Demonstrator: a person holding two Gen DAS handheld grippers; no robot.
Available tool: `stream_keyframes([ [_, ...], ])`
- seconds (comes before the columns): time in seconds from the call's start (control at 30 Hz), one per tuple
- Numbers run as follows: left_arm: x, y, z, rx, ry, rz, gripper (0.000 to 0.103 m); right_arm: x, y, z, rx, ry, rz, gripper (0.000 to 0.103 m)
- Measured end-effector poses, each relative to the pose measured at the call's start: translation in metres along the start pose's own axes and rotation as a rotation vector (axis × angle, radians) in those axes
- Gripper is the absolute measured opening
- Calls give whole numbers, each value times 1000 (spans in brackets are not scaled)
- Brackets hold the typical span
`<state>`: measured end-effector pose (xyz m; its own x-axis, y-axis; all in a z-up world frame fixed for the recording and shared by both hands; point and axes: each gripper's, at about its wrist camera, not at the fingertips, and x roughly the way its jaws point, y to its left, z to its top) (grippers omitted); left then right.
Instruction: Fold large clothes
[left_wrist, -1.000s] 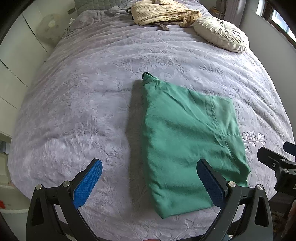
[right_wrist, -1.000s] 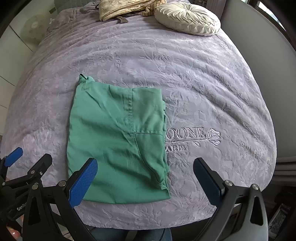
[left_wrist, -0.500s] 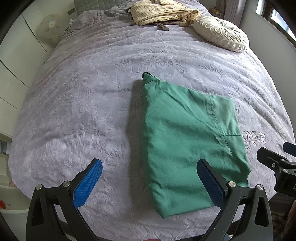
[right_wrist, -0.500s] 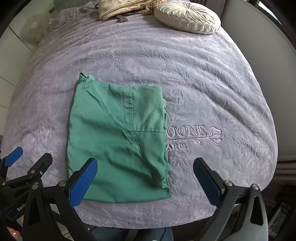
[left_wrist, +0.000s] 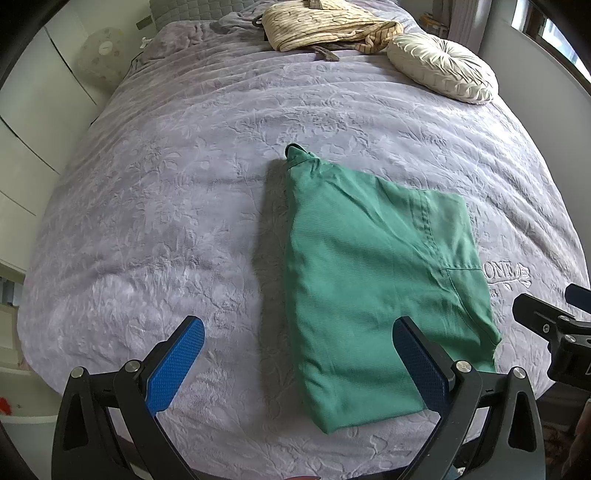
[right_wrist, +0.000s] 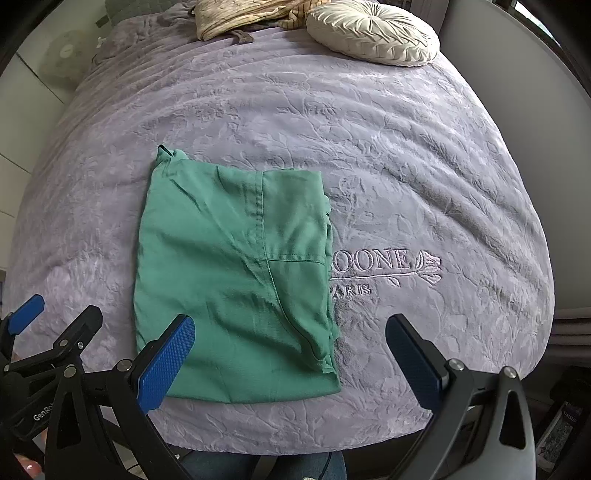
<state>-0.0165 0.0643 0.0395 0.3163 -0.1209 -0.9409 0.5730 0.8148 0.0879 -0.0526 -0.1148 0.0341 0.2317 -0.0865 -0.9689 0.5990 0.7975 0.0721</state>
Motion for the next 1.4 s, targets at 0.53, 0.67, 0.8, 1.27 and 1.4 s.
stream_keyframes([
  [0.53,-1,-1,0,1,1,1,102,0,-1,0,-1,1,1,103],
  [0.67,0,-2,0,1,1,2,102,0,0,0,-2,1,1,103],
  [0.8,0,-2,0,0,1,2,102,0,0,0,-3,1,1,103],
  [1.27,1,-1,1,2,2,1,102,0,2,0,-5,4,2,103],
  [1.4,1,-1,1,2,2,1,102,0,2,0,-5,4,2,103],
])
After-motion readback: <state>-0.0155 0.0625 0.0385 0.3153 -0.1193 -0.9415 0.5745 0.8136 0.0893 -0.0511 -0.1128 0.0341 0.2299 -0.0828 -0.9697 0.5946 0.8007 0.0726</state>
